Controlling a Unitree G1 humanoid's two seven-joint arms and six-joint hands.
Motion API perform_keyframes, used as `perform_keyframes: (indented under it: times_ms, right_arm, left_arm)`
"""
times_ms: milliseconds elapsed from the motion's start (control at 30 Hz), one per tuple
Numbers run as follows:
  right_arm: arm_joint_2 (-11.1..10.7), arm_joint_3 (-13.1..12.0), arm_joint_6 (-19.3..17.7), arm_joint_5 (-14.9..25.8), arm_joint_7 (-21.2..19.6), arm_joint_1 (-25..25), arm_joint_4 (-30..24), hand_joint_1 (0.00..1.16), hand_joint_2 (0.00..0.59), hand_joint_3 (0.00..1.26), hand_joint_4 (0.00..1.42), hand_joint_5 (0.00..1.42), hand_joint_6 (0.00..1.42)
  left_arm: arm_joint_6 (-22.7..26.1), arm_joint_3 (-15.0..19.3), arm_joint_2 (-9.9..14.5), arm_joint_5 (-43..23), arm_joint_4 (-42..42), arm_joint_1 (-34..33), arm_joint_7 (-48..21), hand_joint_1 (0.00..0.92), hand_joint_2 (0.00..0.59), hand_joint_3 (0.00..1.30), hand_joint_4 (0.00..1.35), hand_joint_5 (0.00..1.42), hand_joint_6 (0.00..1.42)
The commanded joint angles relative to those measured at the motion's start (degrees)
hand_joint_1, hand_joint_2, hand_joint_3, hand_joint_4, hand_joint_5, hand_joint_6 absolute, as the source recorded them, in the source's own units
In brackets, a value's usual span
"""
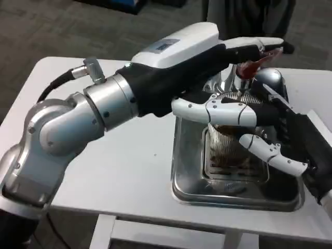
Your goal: Grasp the cup under the faucet to collect the drink, then remove the cup.
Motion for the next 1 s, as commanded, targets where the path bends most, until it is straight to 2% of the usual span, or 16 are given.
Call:
perform_keyframes:
  times_ms: [33, 433, 1000]
  right_arm:
    - [0.7, 0.4, -0.7, 0.5, -0.4, -0.2, 0.4, 0.53, 0.26, 0.09, 0.08, 0.21, 0.28]
    - [0.7, 0.5, -0.4, 0.7, -0.1, -0.5, 0.5, 0.52, 0.265, 0.09, 0.09, 0.21, 0.28]
    - [0.5, 0.2, -0.3, 0.9, 0.0, 0.2, -0.1, 0.51, 0.269, 0.1, 0.09, 0.21, 0.28]
  left_arm:
    - [1.2, -1.2, 1.4, 1.3, 0.5, 2.6, -2.8, 0.072, 0.084, 0.16, 0.1, 0.24, 0.2]
    - [2.1, -1.0, 1.3, 1.1, -0.2, 2.7, -2.8, 0.072, 0.084, 0.16, 0.1, 0.24, 0.2]
    - [3.7, 0.4, -0.4, -1.7, -0.7, 3.1, -1.2, 0.072, 0.083, 0.16, 0.1, 0.24, 0.2]
